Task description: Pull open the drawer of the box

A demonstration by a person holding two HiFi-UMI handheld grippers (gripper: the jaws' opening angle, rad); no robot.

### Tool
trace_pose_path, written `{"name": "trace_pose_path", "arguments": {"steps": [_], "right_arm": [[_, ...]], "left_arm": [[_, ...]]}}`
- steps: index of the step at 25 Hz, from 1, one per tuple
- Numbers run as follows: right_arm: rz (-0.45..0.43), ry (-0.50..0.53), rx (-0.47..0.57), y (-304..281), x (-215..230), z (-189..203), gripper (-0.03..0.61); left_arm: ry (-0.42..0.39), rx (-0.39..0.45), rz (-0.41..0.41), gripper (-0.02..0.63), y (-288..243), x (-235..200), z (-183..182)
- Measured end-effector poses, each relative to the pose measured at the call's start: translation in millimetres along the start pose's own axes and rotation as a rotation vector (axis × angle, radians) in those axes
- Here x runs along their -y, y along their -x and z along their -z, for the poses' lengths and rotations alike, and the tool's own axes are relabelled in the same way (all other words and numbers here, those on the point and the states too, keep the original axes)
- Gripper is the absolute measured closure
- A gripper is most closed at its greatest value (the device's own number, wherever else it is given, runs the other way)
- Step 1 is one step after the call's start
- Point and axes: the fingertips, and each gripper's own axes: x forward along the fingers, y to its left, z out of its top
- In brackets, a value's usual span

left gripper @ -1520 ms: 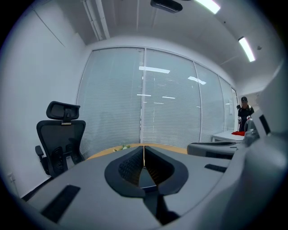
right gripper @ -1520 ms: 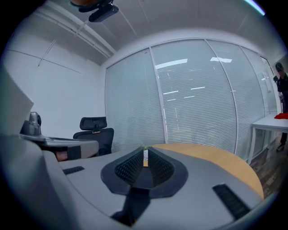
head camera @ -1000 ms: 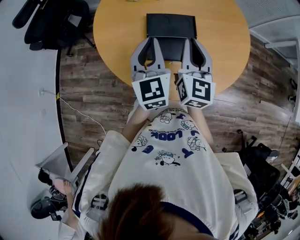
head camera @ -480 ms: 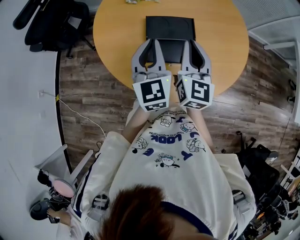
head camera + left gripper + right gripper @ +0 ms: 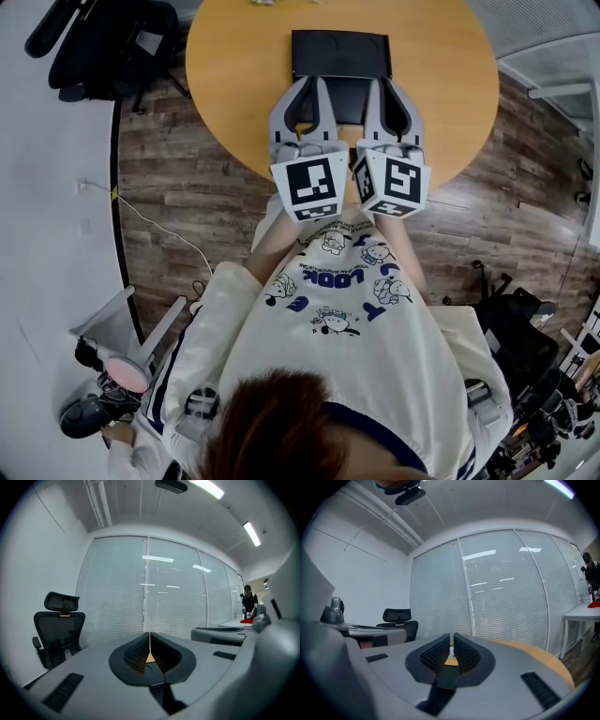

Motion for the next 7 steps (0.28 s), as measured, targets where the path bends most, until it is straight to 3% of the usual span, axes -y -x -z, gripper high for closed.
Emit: {"name": "trace_pose_path", "arguments": {"steps": [7], "right_arm": [[0.001, -0.01, 0.0, 1.6, 4.9, -0.1, 0.534]], "left_arm": [[0.004, 0.003, -0.001, 0.595, -0.2, 3.9, -0.8]]}}
